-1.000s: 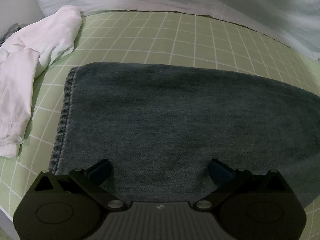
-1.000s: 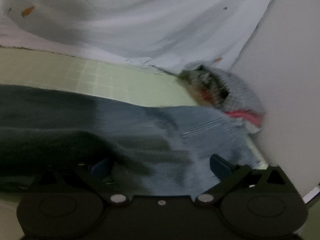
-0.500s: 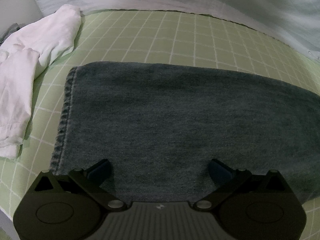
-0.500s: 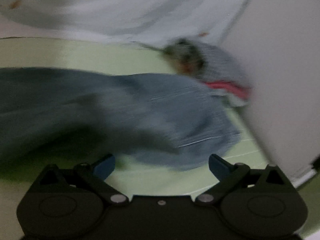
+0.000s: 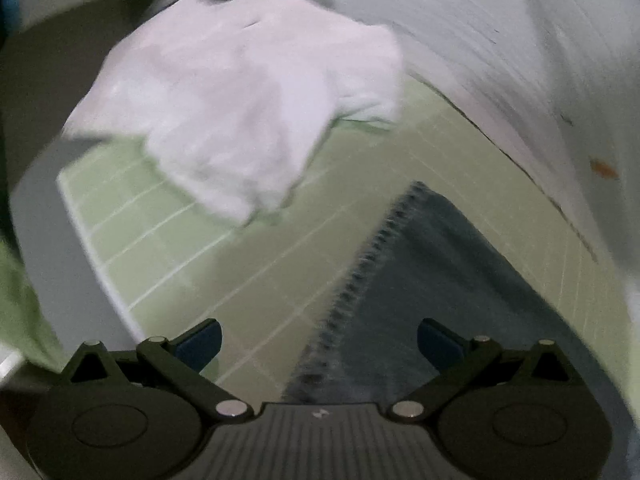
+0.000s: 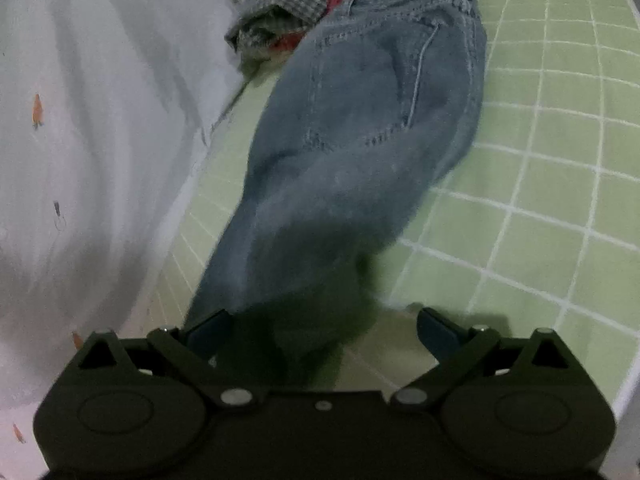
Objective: Fold clothes
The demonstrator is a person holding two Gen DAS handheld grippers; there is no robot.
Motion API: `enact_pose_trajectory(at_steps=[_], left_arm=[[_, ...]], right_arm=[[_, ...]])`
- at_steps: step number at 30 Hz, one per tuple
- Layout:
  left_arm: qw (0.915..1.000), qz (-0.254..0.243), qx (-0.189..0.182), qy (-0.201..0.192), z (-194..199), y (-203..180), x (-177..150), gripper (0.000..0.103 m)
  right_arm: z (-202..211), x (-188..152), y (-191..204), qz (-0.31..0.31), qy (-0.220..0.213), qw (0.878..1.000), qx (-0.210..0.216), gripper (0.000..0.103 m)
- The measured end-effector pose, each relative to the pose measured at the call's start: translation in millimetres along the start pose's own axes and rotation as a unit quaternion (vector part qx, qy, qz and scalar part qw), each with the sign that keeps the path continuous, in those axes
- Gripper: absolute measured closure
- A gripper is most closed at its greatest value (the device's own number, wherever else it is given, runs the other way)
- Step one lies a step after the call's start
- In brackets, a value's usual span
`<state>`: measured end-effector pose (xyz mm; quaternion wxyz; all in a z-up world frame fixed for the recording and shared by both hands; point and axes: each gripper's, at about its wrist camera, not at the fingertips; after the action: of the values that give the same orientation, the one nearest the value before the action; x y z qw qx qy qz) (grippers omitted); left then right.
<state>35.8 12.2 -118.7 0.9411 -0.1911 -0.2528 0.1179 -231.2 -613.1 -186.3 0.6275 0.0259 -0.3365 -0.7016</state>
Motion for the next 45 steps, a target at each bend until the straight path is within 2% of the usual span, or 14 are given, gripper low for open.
enact_pose_trajectory(at_steps=[5, 7, 9, 10, 11, 13, 20, 23, 25, 27, 28, 29, 39, 45], left_arm=[[0.9989, 0.016, -0.022, 0.039, -14.6, 2.5, -16.2, 0.005], [0.9992, 0.003, -0.007, 0.039, -20.8, -3.5, -22.9, 0.007], [0.9987, -0.035, 0.02, 0.032, -24.2, -14.3, -26.5, 0.029], [0.9973, -0.06, 0.032, 0.028, -24.7, -20.7, -27.9, 0.056], [0.9962, -0.077, 0.03, 0.026, -25.4, -25.3, -28.1, 0.077], [0.996, -0.082, 0.032, 0.014, -25.1, -28.9, -24.4, 0.087], [0.9892, -0.126, 0.033, -0.066, 22.6, -51.5, 0.0, 0.088], [0.9886, -0.134, 0.062, -0.028, -2.5, -44.0, -5.0, 0.083], [0.9903, -0.115, 0.078, 0.006, -11.8, -33.4, -12.6, 0.08], [0.9921, -0.091, 0.083, 0.023, -13.0, -24.0, -18.1, 0.059], [0.9937, -0.079, 0.076, 0.024, -10.4, -20.5, -17.6, 0.034], [0.9952, -0.066, 0.066, 0.028, -9.0, -16.8, -16.4, 0.021], [0.9974, -0.042, 0.027, 0.052, -16.1, -19.5, -32.6, 0.011], [0.9972, -0.048, 0.031, 0.049, -17.5, -20.5, -35.1, 0.011]], right_arm=[[-6.4, 6.5, 6.7, -0.012, 0.003, 1.0, -0.006, 0.004], [-8.4, 8.5, 3.5, -0.045, 0.007, 0.999, 0.002, 0.015], [-12.5, 10.5, 2.4, -0.066, 0.021, 0.998, 0.007, 0.042], [-14.6, 11.4, 2.1, -0.075, 0.028, 0.997, 0.009, 0.064], [-14.9, 13.3, 4.5, -0.072, 0.028, 0.997, 0.003, 0.07], [0.1, 14.2, 11.3, -0.051, 0.014, 0.999, 0.003, 0.084], [51.1, 14.2, 14.6, -0.003, -0.019, 1.0, -0.002, 0.087], [27.1, 2.2, 13.6, 0.104, 0.016, 0.99, -0.095, 0.081], [18.0, -9.1, 18.2, 0.167, 0.012, 0.975, -0.149, 0.063], [26.0, -16.3, 29.0, 0.204, -0.012, 0.964, -0.168, 0.035], [29.9, -19.5, 34.5, 0.221, -0.027, 0.96, -0.172, 0.017], [33.8, -22.8, 39.8, 0.239, -0.044, 0.954, -0.174, 0.014], [18.3, -68.2, 102.6, 0.434, -0.117, 0.881, -0.149, 0.0], [-5.0, -56.8, 127.5, 0.441, -0.118, 0.883, -0.103, 0.0]])
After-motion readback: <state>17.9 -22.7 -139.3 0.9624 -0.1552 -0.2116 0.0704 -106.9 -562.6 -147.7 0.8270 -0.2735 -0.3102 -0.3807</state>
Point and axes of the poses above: each gripper's, at about its wrist camera, not at the fingertips, and z roughly against the way its jaws point, y to its left, x to its top, and after that the axes turned 11 degrees about -x, right-handed
